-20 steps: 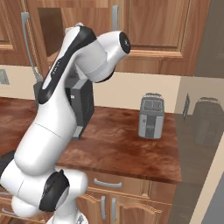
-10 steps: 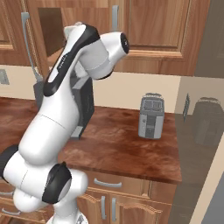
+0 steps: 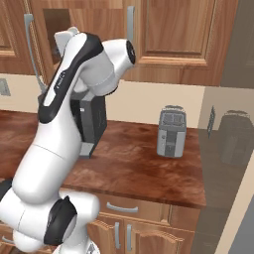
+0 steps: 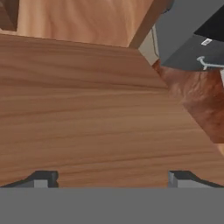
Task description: Move the bowls from the cabinet to the plates on the dining table.
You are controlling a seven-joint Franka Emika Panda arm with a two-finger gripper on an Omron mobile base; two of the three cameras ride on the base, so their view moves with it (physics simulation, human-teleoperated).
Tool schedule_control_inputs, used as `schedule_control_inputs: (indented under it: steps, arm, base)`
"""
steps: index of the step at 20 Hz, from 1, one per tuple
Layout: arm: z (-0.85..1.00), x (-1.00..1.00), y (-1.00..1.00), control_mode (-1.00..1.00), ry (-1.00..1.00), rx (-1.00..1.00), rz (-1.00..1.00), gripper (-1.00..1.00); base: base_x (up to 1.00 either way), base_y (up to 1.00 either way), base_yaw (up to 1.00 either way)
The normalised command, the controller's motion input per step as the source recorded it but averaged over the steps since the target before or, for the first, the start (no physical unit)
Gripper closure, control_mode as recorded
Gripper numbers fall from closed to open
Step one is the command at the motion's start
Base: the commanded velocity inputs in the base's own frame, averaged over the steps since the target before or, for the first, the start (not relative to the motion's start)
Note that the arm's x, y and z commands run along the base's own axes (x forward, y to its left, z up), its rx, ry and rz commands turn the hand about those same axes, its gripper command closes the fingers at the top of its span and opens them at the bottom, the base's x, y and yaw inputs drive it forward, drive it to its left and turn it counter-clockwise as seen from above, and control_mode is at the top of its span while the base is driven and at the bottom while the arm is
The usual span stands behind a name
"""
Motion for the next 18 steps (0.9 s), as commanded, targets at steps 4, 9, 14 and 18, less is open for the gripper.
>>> schedule_control_inputs:
  steps: [4,9,14,18]
  arm:
    - [0.00,-0.29,0.38,-1.00,-0.02,0.00,0.11,-1.00]
    - [0.00,-0.17,0.37,-1.00,-0.01,0.00,0.11,-1.00]
    - [0.00,-0.19,0.47,-1.00,0.00,0.00,0.13,-1.00]
    - [0.00,-0.12,0.54,-1.00,0.00,0.00,0.13,-1.00]
  base:
    - [0.00,0.00,0.00]
    - [0.00,0.00,0.00]
    - [0.00,0.00,0.00]
    - [0.00,0.00,0.00]
